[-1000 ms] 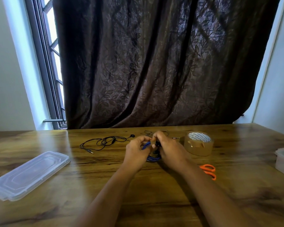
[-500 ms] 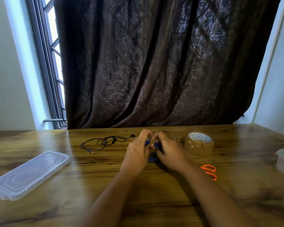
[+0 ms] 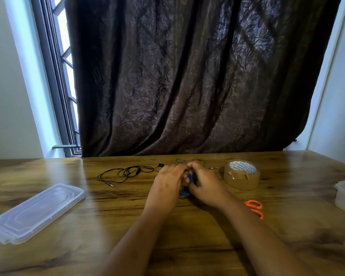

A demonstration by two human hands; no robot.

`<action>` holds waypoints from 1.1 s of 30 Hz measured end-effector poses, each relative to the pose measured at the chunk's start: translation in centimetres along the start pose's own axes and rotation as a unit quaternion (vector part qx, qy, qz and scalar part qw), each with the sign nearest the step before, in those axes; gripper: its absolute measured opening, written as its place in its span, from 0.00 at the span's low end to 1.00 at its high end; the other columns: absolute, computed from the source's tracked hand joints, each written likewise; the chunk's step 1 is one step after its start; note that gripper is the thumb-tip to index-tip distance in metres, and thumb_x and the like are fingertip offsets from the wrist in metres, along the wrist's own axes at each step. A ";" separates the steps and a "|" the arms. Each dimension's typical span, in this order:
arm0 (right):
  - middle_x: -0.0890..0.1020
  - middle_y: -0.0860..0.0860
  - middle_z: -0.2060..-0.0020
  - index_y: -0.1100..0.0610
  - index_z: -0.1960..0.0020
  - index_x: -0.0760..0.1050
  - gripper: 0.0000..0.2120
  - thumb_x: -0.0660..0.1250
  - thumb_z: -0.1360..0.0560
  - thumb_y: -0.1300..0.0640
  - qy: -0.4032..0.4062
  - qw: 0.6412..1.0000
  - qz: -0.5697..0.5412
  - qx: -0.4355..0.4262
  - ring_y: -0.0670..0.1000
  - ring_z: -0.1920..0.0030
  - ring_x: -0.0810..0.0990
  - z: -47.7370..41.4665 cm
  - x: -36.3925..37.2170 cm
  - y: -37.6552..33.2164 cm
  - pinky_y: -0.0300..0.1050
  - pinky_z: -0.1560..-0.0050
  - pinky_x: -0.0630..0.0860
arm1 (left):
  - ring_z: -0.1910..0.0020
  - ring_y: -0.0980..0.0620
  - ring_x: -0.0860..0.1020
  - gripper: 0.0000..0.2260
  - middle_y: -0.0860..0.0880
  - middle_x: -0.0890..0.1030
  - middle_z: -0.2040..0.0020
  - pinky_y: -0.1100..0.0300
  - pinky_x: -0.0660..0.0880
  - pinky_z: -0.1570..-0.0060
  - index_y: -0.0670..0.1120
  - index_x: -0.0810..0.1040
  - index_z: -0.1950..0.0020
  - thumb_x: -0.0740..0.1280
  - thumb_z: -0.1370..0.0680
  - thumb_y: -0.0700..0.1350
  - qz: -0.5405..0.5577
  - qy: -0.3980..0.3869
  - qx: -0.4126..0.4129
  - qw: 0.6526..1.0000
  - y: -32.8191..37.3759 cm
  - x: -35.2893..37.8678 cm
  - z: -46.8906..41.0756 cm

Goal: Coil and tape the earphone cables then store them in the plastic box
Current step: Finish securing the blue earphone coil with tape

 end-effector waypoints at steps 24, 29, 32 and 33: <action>0.78 0.47 0.61 0.40 0.26 0.44 0.38 0.64 0.24 0.59 0.027 0.996 0.077 -0.020 0.46 0.64 0.77 0.3 -0.4 -0.6 0.49 0.63 0.77 | 0.58 0.59 0.71 0.07 0.51 0.65 0.43 0.68 0.70 0.60 0.46 0.73 0.43 0.61 0.20 0.38 0.013 -0.053 -0.057 0.997 -1.4 1.6 0.0; 0.77 0.44 0.60 0.40 0.27 0.45 0.37 0.65 0.24 0.58 0.029 0.997 0.074 -0.015 0.43 0.63 0.77 0.2 -0.5 0.0 0.43 0.65 0.75 | 0.54 0.62 0.70 0.08 0.50 0.69 0.46 0.79 0.66 0.55 0.42 0.76 0.42 0.61 0.20 0.39 0.101 -0.055 -0.085 0.990 -1.9 1.9 -0.3; 0.75 0.42 0.61 0.42 0.29 0.52 0.32 0.65 0.24 0.58 0.035 0.997 0.063 -0.017 0.41 0.63 0.76 0.1 -0.7 0.3 0.39 0.65 0.72 | 0.51 0.59 0.72 0.05 0.50 0.71 0.47 0.76 0.70 0.51 0.44 0.77 0.47 0.64 0.21 0.40 0.160 -0.058 -0.115 0.979 -2.5 2.1 -0.2; 0.76 0.43 0.60 0.42 0.31 0.55 0.29 0.65 0.24 0.58 0.037 0.997 0.059 -0.021 0.42 0.63 0.76 0.1 -0.7 0.3 0.40 0.65 0.73 | 0.50 0.58 0.73 0.05 0.50 0.72 0.47 0.73 0.72 0.51 0.45 0.78 0.48 0.65 0.22 0.40 0.172 -0.055 -0.126 0.975 -2.8 2.1 -0.2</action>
Point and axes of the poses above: each hand's wrist, its own z-axis away from the middle knuckle, its own x-axis out of the palm, y = z × x, the point moved 7 cm from there along -z, towards the middle knuckle
